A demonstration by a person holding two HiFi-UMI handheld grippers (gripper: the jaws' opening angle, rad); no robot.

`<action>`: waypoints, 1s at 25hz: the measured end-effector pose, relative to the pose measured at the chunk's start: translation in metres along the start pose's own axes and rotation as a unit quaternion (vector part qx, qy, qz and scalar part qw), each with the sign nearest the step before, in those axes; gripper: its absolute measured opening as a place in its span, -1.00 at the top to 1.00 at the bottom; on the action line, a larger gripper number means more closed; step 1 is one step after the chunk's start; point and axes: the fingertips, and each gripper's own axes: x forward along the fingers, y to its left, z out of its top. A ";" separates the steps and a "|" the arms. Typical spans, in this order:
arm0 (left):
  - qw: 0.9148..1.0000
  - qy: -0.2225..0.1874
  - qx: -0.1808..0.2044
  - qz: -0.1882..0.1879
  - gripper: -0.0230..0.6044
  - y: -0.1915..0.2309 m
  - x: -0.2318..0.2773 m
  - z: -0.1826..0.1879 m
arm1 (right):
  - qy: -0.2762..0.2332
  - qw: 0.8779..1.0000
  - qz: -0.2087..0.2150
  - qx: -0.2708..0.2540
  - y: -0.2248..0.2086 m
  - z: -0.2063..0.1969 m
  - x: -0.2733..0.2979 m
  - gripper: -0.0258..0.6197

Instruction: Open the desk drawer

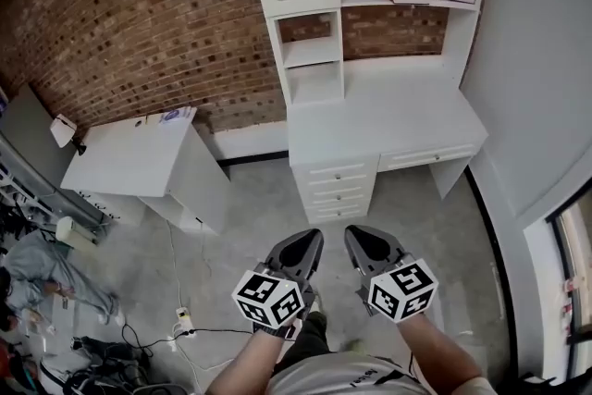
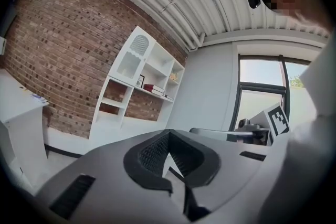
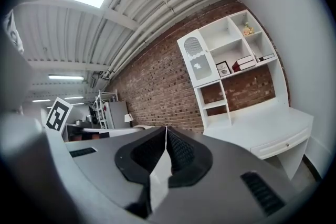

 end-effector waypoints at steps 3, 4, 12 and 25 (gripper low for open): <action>1.000 -0.001 0.004 -0.010 0.89 0.036 0.028 0.010 | 0.003 1.000 -0.019 0.002 -0.023 0.003 0.037 0.86; 1.000 0.001 0.005 -0.013 0.89 0.050 0.037 0.011 | 0.005 1.000 -0.029 0.002 -0.031 0.002 0.051 0.86; 0.998 0.026 0.010 -0.051 0.89 0.143 0.095 0.009 | 0.035 0.995 -0.091 0.026 -0.076 -0.018 0.146 0.86; 0.997 0.043 0.001 -0.058 0.89 0.217 0.173 -0.023 | 0.089 0.984 -0.135 0.067 -0.156 -0.075 0.226 0.86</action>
